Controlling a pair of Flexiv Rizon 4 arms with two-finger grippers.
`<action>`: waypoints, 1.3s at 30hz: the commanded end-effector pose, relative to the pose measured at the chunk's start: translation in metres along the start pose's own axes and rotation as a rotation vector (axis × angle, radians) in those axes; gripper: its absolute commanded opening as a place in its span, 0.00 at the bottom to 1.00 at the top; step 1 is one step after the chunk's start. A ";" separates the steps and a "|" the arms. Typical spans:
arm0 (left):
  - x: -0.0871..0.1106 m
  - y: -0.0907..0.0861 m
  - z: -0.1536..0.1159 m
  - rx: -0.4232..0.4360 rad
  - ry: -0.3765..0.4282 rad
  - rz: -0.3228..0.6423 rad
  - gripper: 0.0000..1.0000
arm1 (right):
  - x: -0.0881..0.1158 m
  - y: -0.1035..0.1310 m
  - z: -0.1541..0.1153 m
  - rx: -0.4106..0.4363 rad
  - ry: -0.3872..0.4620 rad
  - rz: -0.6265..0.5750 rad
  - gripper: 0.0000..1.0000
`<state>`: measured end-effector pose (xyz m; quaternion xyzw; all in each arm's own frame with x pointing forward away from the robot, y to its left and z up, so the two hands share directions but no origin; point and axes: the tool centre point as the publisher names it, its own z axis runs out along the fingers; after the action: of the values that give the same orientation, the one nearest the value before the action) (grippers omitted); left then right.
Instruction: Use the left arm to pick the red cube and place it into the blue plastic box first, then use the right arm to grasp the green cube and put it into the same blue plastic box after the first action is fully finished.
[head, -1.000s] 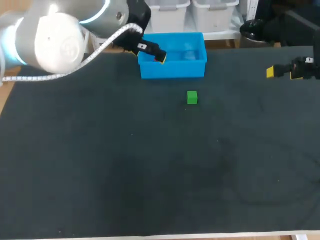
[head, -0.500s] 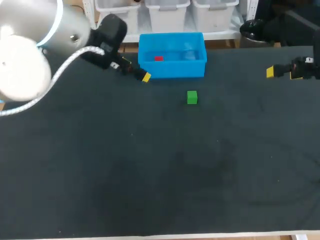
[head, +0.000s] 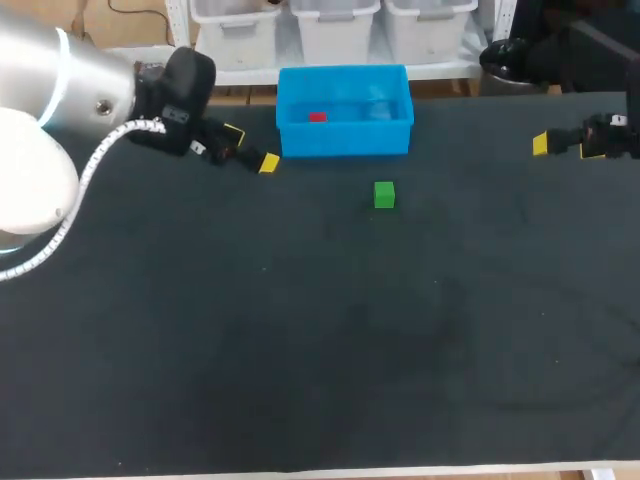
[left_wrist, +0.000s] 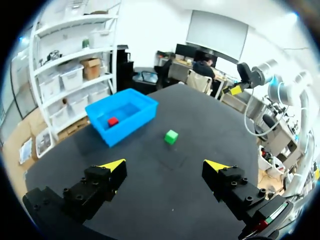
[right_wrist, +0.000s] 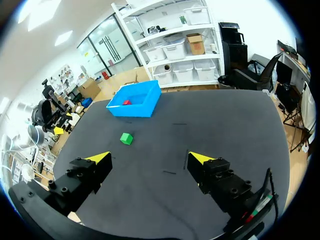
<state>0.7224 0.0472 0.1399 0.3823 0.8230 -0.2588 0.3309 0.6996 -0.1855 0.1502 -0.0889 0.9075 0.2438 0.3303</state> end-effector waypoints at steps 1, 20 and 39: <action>0.008 0.001 -0.007 0.009 -0.025 0.006 1.00 | 0.000 0.000 0.000 0.000 0.000 0.000 1.00; 0.012 0.004 -0.011 -0.013 -0.018 0.024 1.00 | 0.000 0.000 0.000 0.000 0.000 0.000 1.00; 0.012 0.004 -0.011 -0.013 -0.018 0.024 1.00 | -0.032 0.126 0.099 0.041 0.095 0.048 1.00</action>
<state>0.7165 0.0612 0.1382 0.3875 0.8192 -0.2503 0.3408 0.7040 -0.0781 0.1640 -0.0814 0.9152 0.2652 0.2925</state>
